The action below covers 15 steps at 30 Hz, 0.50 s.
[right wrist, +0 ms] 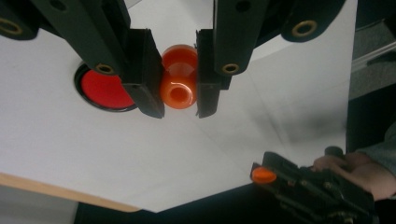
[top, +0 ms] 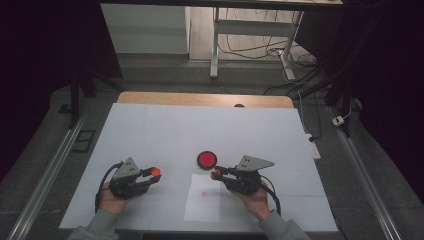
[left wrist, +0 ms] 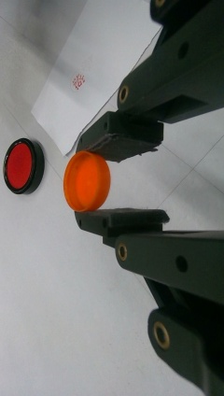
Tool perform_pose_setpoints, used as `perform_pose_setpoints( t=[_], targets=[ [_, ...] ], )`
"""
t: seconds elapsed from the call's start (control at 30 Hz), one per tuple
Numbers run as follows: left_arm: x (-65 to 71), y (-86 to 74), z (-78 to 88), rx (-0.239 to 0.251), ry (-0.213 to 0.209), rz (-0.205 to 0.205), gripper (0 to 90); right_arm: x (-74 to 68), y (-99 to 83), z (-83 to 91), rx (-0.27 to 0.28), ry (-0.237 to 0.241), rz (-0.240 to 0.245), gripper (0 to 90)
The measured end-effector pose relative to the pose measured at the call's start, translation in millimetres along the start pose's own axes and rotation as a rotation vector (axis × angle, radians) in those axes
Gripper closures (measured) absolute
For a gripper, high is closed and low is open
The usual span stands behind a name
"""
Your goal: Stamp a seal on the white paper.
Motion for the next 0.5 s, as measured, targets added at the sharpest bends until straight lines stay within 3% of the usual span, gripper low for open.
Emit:
perform_pose_setpoints(
  t=[0.5],
  targets=[
    [0.4, 0.2, -0.7, -0.001, -0.002, -0.001, 64.7, 7.8, 18.2, 24.3, 0.103, -0.023, -0.020, 72.1]
  ],
)
Point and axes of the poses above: each handheld gripper's, and its own axes: z roughly backward along the jaws, y roughly out of its top, x roughly to its right, the point moved 1 cm from there along -z, roughly forward along the jaws, and after that the axes turned 13 degrees about -z, right-handed, at the moved point
